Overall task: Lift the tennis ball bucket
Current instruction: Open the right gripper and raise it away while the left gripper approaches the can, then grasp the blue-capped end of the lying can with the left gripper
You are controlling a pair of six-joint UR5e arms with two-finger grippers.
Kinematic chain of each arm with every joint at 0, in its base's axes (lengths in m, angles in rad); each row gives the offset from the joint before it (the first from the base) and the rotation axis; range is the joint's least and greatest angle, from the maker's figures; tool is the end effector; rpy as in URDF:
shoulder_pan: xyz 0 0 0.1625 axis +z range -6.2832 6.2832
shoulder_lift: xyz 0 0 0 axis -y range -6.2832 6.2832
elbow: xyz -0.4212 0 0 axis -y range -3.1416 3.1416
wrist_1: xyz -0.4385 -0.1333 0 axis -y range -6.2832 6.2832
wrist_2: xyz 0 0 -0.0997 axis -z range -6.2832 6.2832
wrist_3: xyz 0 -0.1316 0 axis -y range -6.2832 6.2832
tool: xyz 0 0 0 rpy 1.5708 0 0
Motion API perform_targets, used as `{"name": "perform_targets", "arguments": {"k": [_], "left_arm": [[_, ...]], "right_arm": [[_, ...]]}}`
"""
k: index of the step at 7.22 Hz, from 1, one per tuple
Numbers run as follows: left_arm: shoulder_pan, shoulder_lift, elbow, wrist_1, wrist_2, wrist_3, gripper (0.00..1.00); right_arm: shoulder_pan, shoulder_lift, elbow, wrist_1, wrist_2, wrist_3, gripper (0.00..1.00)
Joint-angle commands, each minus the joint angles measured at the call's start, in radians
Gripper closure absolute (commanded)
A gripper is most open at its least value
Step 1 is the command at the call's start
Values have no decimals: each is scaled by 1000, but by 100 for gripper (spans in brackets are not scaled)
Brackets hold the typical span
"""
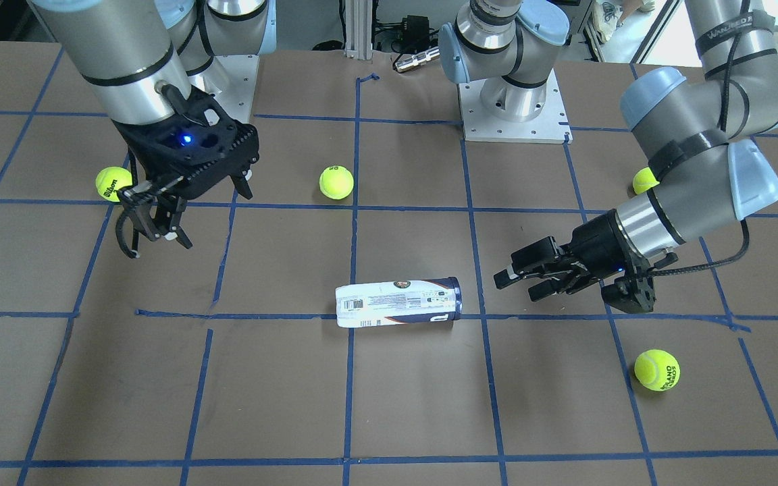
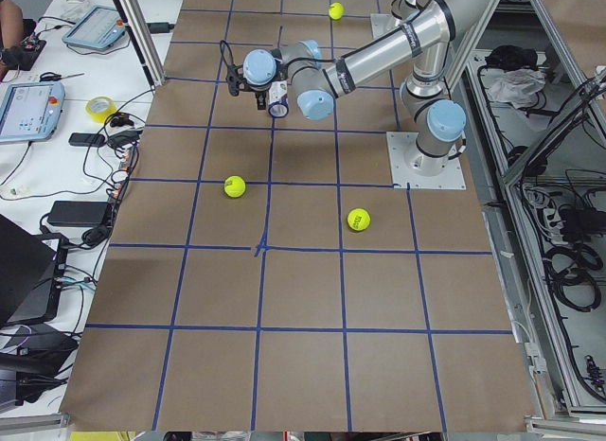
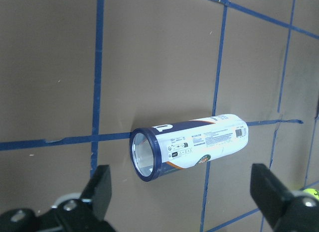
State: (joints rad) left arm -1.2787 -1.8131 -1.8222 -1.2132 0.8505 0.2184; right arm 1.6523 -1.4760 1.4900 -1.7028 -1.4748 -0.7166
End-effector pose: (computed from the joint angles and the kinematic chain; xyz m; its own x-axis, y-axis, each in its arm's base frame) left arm -0.0459 -0.6117 0.2521 -0.7393 -0.0894 0.6674 -0.1282 0.9917 -0.0091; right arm 0.1937 -0.5789 0.4573 -0.6943 -0.7197 0.0056 -0.7120 0.6857 -0.1513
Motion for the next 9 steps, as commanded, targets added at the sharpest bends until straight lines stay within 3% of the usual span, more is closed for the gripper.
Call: {"name": "perform_targets", "arguments": {"k": [1,3,5,9], "left_arm": [[-4,-67,-12,14,-65,9,0],[-4,-123,-40,38,-151,13,0],[-7,-161,-58,52,-174,15,0],[-68,-209,-69,100,-173,15,0]], "right_arm": [[-48,-75,1,51,-7,229,0],[-63,-112,7,61,-94,456,0],[-63,-125,7,110,-85,640,0],[-68,-127,-4,213,-56,738,0]]}}
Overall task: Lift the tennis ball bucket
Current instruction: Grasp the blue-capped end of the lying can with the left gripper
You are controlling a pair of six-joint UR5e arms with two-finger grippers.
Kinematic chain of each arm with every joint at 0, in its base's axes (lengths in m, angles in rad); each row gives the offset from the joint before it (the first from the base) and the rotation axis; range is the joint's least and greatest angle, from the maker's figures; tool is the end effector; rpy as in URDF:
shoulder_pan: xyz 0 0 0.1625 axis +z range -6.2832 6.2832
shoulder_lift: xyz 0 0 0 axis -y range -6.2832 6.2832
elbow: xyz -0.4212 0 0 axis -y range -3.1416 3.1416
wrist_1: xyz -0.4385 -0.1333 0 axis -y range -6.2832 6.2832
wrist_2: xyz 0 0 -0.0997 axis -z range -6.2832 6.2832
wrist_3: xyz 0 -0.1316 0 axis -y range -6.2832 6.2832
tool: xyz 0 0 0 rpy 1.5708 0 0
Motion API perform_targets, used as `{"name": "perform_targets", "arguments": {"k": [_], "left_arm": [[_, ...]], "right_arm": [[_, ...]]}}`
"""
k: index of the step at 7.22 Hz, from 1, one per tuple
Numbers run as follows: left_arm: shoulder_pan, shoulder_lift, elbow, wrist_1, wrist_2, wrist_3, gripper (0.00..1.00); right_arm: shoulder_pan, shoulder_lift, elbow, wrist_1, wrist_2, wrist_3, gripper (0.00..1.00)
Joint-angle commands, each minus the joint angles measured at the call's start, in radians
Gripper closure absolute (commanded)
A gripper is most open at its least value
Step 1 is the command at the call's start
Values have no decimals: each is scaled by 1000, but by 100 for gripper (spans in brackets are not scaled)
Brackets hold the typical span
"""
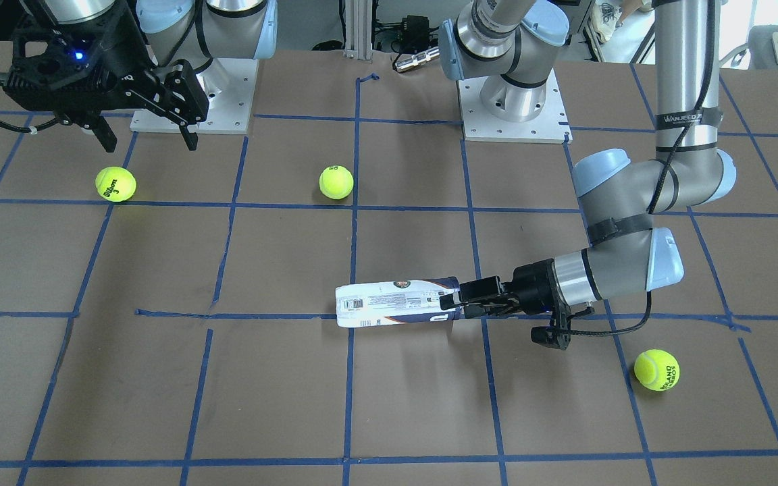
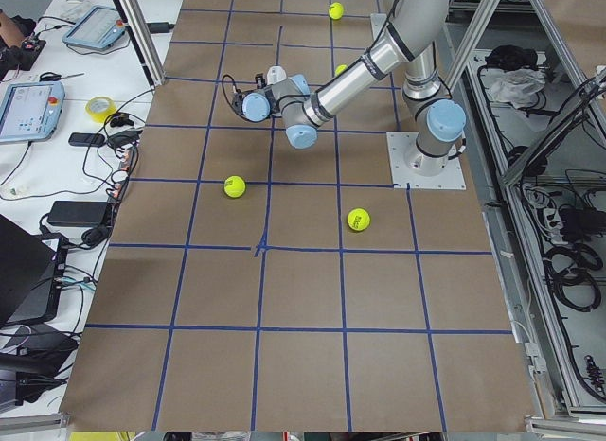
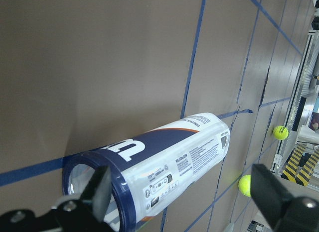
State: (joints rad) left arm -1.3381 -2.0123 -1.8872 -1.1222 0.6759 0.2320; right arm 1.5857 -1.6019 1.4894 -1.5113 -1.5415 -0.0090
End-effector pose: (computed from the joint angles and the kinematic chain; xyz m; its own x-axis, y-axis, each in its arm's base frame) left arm -0.0985 -0.6075 0.1331 -0.5896 -0.1522 0.7932 -0.0864 0.9883 0.1254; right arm 0.1450 -0.5271 0.5066 -0.9993 -0.0254 -0.0288 -0.0239 0.9983 -0.0532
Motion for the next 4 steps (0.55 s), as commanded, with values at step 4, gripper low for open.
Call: {"name": "perform_targets", "arguments": {"k": [4], "left_arm": [[-7,1,-12,10,22,23,0]], "right_arm": [[-1,-10,0,17,-34,31,0]]}}
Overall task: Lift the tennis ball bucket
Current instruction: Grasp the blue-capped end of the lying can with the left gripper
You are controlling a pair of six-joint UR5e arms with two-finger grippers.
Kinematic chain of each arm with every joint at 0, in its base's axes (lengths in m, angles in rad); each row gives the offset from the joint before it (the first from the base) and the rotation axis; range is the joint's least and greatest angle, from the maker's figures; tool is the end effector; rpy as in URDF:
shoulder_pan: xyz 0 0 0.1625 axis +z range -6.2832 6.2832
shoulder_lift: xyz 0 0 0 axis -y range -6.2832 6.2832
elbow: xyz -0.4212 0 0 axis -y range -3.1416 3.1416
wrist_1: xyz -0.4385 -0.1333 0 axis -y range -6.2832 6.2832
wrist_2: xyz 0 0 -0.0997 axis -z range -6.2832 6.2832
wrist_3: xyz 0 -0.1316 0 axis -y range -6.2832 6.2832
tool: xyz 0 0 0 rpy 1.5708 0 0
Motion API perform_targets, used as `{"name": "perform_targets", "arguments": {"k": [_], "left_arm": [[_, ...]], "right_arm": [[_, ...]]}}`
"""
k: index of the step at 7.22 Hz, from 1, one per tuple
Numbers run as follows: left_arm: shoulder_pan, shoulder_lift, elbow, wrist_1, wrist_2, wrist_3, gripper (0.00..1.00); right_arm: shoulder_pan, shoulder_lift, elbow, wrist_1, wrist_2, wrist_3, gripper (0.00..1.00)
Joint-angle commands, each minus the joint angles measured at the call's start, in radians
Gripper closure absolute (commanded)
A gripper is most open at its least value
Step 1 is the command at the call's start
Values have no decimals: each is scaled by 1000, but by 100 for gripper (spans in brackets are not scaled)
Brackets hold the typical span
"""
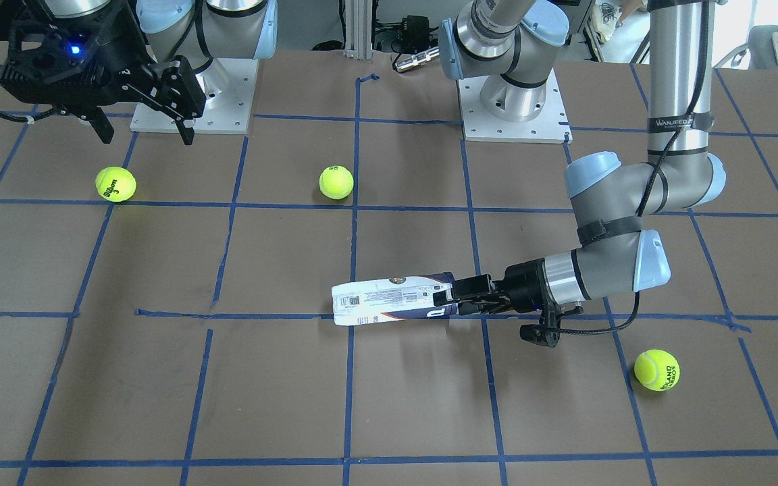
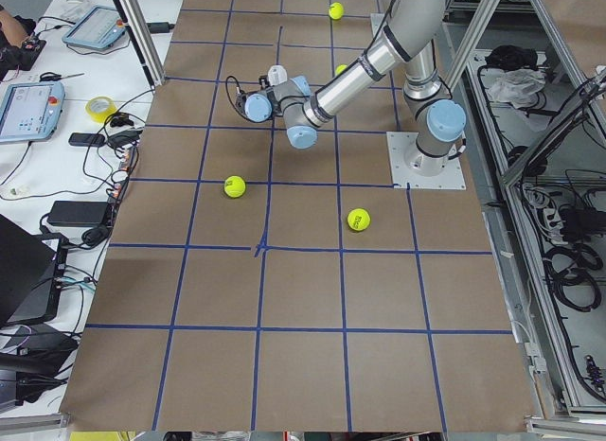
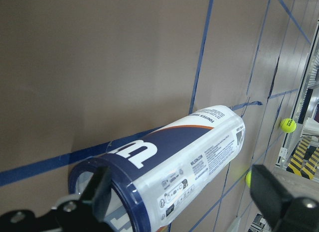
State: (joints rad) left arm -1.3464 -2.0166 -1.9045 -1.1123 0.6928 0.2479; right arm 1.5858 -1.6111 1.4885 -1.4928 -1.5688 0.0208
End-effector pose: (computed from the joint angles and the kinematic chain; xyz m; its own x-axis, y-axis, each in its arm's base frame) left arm -0.1037 -0.5997 0.1231 -0.6031 -0.1402 0.7853 -0.0652 0.9898 0.1267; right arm 0.1414 -0.5216 0.5100 -1.0000 0.0057 -0.0029 0.0058 0.9990 -0.0445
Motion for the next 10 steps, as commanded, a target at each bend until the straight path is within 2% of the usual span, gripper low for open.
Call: {"name": "perform_targets", "arguments": {"k": [1,4,6,9,10], "left_arm": [[1,6,1,0,11,7,0],[-3,7,-10,-3,40,5,0],[-5,15,-50,-3,39,-4,0],[-52,9,-53,0,22,-16,0],[-53,4,-50,5,22,-15,11]], "right_arm": [[-4,-1,4,-3,-11,-2,0],[-6,-1,7,2,-11,-2,0],[-6,-1,7,0,-11,-1,0],[-6,-3,9,0,-11,-1,0],[-6,-3,9,2,-11,-1,0]]}}
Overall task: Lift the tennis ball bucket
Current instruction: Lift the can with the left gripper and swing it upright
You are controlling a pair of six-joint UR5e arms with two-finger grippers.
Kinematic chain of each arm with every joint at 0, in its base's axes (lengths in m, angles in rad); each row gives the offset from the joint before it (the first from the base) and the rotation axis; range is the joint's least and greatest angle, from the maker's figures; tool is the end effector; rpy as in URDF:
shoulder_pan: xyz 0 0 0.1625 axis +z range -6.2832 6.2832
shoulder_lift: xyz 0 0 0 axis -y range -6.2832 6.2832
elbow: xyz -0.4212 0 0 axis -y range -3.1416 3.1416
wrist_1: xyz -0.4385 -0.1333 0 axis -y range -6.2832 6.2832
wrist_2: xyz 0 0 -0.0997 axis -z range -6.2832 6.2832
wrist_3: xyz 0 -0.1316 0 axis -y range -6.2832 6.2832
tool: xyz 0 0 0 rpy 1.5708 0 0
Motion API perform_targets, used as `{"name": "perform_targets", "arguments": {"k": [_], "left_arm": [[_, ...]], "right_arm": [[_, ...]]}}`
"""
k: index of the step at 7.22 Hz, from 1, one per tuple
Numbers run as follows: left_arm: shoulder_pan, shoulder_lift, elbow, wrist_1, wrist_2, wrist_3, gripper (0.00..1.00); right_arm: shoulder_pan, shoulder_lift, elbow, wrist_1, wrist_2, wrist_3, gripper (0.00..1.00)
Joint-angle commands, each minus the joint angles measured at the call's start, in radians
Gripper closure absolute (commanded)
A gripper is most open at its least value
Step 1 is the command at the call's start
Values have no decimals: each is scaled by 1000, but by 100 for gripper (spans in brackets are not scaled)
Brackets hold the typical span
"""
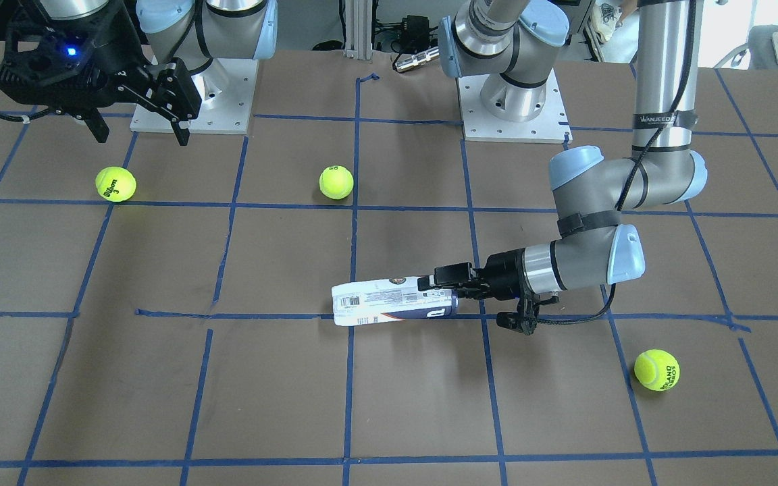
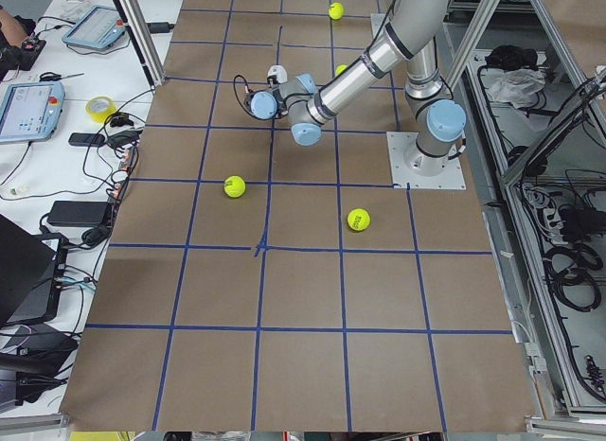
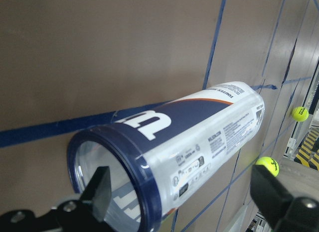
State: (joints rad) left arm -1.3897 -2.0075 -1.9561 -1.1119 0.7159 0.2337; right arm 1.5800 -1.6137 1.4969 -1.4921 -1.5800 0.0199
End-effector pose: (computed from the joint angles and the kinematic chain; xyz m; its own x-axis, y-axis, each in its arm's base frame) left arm -0.1317 -0.5723 0.1068 -0.6201 -0.1585 0.7684 -0.0255 0.9829 0.1822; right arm 0.1369 -0.5208 0.5067 -0.9999 0.0110 0.0084 0.0107 0.9992 -0.0383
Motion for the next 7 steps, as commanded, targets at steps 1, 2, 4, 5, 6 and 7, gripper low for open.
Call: {"name": "perform_targets", "arguments": {"k": [1,2,4,5,6,7], "left_arm": [[-9,-7,9,6,3,-1,82],[-9,-7,20,4,0,-16,100],[-9,7,77,6,-1,-211,100],[-11,12,122,7,11,-297,100],[-11,24,188,7,17,-382,100],[-15,39,265,0,22,-477,100]], "right_arm": [[0,0,0,3,0,0,0],[0,0,0,3,0,0,0],[0,0,2,4,0,0,0],[0,0,2,3,0,0,0],[0,0,2,4,0,0,0],[0,0,2,3,0,0,0]]}}
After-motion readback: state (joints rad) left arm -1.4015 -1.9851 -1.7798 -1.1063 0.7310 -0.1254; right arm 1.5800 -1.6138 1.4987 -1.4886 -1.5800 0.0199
